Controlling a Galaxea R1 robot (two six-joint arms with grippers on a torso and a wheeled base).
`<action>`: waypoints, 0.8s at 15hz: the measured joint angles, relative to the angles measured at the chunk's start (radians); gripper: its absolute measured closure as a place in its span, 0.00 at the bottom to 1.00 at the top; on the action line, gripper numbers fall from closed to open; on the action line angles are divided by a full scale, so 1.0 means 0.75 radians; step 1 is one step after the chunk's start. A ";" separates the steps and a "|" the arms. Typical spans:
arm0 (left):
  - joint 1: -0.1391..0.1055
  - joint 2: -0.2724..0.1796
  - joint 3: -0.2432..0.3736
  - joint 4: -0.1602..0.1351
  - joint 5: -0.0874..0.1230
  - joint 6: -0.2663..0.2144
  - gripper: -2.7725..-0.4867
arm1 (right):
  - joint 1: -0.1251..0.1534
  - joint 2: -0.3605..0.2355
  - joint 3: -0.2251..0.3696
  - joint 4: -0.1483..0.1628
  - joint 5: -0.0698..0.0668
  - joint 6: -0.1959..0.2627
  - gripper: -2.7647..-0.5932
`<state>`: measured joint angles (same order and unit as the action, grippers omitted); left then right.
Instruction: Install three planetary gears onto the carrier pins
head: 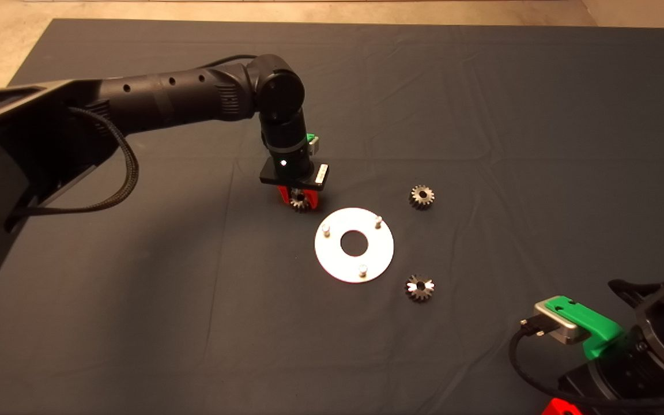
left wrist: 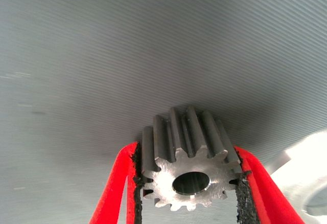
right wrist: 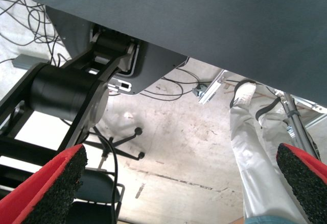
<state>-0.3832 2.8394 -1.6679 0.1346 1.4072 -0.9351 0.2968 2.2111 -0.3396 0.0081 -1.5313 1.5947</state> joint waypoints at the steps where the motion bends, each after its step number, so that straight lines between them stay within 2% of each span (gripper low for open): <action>1: -0.007 -0.001 0.000 0.000 0.016 -0.003 0.84 | 0.000 0.000 0.000 -0.001 0.000 0.000 0.00; 2: -0.021 -0.003 0.002 0.000 0.040 -0.025 0.84 | 0.000 -0.001 0.000 -0.001 -0.001 0.000 0.00; 5: -0.064 -0.008 0.023 0.001 0.088 -0.106 0.84 | 0.000 -0.002 0.000 -0.001 0.000 0.000 0.00; 7: -0.066 -0.018 0.051 0.001 0.094 -0.137 0.84 | 0.000 -0.009 0.000 -0.001 -0.002 0.000 0.00; 10: -0.066 -0.029 0.141 0.000 0.104 -0.208 0.84 | 0.000 -0.034 0.000 -0.001 0.001 -0.001 0.00; 12: -0.066 -0.036 0.224 0.000 0.103 -0.286 0.84 | 0.000 -0.081 -0.001 -0.001 0.000 -0.001 0.00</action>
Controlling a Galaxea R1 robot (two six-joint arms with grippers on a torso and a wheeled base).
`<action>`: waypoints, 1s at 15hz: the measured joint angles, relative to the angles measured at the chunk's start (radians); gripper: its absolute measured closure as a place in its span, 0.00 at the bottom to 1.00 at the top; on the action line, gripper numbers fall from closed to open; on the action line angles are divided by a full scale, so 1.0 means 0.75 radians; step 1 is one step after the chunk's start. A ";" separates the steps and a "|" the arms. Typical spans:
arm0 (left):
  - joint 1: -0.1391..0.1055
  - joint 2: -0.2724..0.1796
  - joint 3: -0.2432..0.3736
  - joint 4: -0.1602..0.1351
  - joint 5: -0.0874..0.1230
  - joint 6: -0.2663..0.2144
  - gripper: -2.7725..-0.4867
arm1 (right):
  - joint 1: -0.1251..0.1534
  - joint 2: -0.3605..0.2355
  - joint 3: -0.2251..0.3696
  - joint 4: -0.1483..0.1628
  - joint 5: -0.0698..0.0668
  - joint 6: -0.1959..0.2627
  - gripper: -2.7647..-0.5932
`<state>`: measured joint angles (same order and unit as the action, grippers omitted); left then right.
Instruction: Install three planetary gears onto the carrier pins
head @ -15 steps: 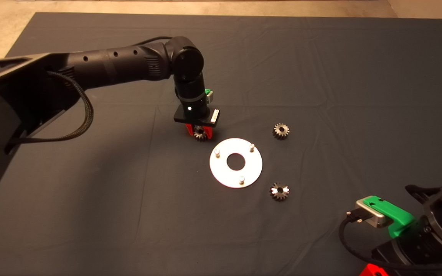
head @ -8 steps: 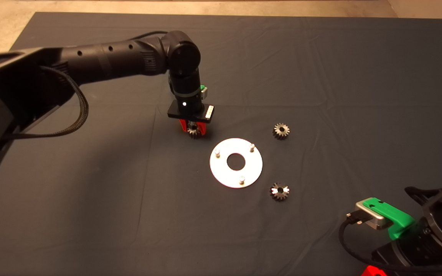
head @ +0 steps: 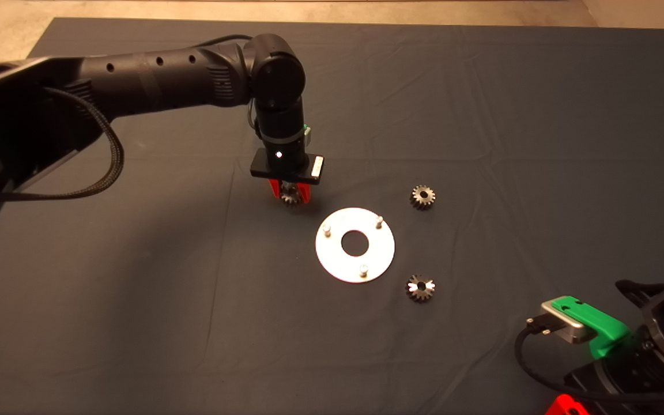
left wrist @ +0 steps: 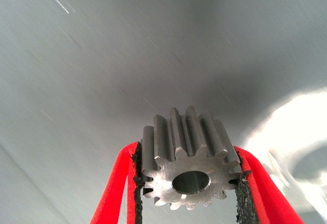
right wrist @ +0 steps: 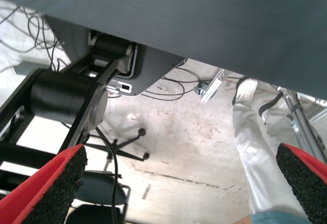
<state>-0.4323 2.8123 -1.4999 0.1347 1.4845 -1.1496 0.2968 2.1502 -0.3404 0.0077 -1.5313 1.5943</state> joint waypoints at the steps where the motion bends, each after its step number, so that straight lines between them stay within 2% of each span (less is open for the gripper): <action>1: 0.000 0.001 0.034 -0.001 -0.001 -0.027 0.85 | 0.000 -0.021 -0.001 0.000 -0.003 0.000 0.00; 4: 0.000 0.003 0.050 -0.001 -0.010 -0.033 0.85 | 0.001 -0.041 -0.001 0.000 -0.002 0.000 0.00; 10: 0.000 0.012 0.055 -0.005 -0.005 -0.032 0.85 | 0.001 -0.052 -0.004 0.000 -0.003 0.000 0.00; 13: 0.001 0.013 0.078 -0.030 -0.009 -0.032 0.85 | 0.001 -0.052 -0.004 0.000 -0.002 0.000 0.00; 15: 0.001 0.021 0.087 -0.030 -0.009 -0.032 0.85 | 0.001 -0.052 -0.004 0.000 -0.003 0.000 0.00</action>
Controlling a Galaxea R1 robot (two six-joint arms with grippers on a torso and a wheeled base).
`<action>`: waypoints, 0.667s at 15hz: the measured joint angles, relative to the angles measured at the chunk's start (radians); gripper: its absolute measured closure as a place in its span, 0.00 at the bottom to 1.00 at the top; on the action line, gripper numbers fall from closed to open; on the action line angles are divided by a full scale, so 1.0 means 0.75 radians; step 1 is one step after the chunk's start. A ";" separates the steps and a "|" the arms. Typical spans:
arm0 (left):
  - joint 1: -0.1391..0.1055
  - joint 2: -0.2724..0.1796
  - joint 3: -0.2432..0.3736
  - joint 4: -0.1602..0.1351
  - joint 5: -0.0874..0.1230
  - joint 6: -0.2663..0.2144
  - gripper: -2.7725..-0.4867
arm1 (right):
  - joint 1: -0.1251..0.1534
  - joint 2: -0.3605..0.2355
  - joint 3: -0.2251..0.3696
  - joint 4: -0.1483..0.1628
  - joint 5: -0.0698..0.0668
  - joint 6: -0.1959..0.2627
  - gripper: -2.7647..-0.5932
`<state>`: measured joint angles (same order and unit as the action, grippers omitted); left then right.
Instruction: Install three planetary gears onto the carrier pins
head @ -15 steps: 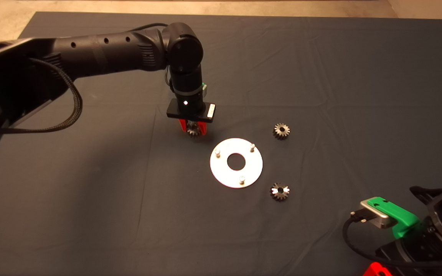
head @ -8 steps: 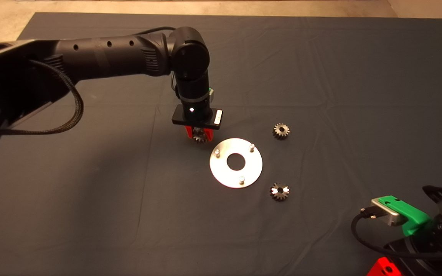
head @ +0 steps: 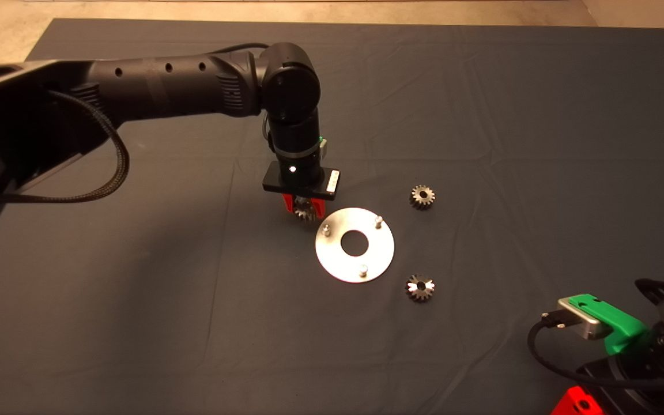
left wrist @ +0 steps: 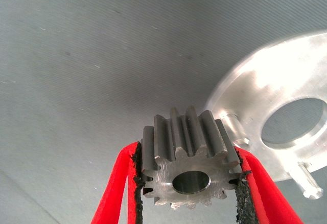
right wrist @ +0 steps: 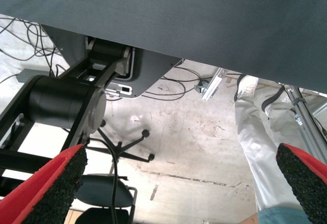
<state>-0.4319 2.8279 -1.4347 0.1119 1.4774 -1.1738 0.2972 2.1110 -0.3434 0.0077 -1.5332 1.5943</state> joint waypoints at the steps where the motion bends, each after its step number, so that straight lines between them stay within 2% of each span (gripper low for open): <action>1: 0.000 0.005 0.012 0.000 0.000 -0.001 0.85 | 0.000 0.000 0.000 0.000 0.001 0.000 0.00; 10: 0.013 0.035 0.033 -0.002 -0.010 -0.001 0.85 | -0.001 0.005 0.000 0.000 0.001 0.000 0.00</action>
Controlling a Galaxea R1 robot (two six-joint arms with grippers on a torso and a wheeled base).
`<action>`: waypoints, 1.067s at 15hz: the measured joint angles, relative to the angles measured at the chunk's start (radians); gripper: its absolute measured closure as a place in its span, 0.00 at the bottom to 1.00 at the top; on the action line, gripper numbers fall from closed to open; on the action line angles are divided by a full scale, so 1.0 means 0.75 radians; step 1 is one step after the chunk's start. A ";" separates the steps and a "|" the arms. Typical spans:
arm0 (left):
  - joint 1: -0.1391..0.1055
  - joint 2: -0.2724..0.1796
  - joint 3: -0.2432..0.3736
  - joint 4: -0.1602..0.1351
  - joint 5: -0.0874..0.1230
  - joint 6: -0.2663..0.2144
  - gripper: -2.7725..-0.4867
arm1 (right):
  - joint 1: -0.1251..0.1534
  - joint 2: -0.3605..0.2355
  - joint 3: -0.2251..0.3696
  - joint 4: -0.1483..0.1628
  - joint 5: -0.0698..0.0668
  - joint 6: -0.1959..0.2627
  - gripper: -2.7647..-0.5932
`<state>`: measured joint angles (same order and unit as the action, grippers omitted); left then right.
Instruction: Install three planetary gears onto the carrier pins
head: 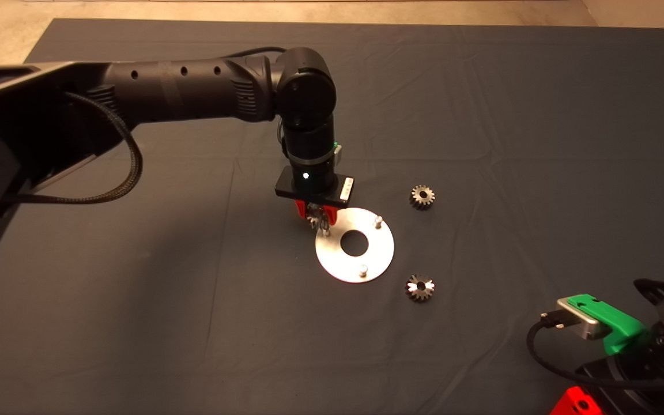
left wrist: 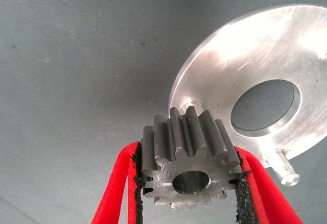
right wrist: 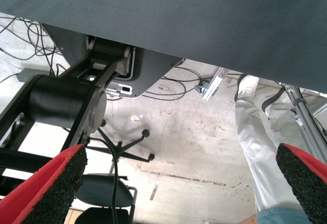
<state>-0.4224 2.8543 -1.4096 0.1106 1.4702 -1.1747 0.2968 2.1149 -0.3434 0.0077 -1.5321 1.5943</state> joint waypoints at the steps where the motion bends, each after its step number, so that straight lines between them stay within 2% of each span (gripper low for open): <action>1: 0.003 0.000 0.005 -0.001 0.000 0.000 0.85 | 0.000 0.003 0.000 0.000 -0.001 0.000 0.00; 8: 0.007 -0.001 0.007 -0.003 0.000 0.001 0.85 | 0.000 0.010 0.000 0.000 -0.001 0.000 0.00; 10: 0.014 -0.001 0.008 -0.003 -0.014 0.001 0.85 | 0.000 0.017 0.000 0.000 -0.001 0.000 0.00; 12: 0.027 0.000 0.016 -0.003 -0.045 0.001 0.85 | 0.000 0.024 0.000 0.000 -0.001 0.000 0.00; 16: 0.035 0.003 0.040 -0.003 -0.051 0.002 0.85 | 0.000 0.029 0.000 0.000 -0.001 0.000 0.00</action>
<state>-0.3964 2.8566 -1.3798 0.1087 1.4317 -1.1734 0.2968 2.1368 -0.3434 0.0077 -1.5326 1.5943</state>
